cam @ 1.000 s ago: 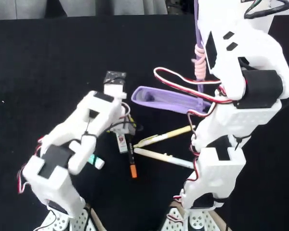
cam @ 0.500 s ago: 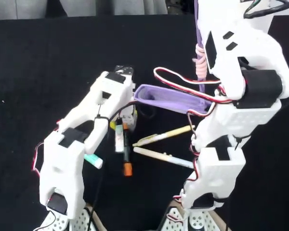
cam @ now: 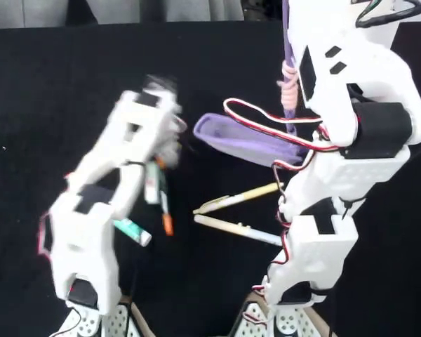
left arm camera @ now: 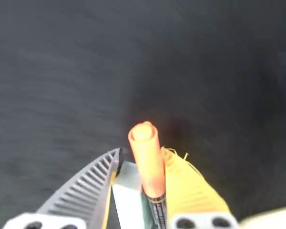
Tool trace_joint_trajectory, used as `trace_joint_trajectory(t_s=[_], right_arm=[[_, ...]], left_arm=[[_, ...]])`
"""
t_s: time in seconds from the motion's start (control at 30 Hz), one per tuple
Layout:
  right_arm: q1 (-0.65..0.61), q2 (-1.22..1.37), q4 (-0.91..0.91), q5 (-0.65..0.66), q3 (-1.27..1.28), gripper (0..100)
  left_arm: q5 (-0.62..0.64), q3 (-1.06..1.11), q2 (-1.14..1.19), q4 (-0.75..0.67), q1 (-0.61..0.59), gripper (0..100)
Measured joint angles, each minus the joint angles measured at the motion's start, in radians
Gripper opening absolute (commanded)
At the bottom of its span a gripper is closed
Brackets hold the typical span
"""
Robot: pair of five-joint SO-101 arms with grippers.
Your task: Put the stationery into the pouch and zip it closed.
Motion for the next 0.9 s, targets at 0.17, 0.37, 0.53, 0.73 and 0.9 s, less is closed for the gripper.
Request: trace_joint_trajectory(t_s=[0.17, 0.37, 0.53, 0.73, 0.9], right_arm=[[0.0, 0.0, 0.0, 0.0, 0.0, 1.5], [0.0, 0.0, 0.0, 0.0, 0.0, 1.5], [0.0, 0.0, 0.0, 0.0, 0.0, 1.5], [0.0, 0.0, 0.0, 0.0, 0.0, 1.5], [0.0, 0.0, 0.0, 0.0, 0.0, 1.5]], left_arm=[[0.0, -0.002, -0.216, 0.008, -0.071, 3], [0.0, 0.101, -0.474, -0.12, -0.101, 3], [0.0, 0.25, -0.727, -0.288, -0.101, 3], [0.037, 0.466, -1.0, -0.485, -0.101, 4], [0.041, 0.621, -1.039, -0.543, -0.101, 23]])
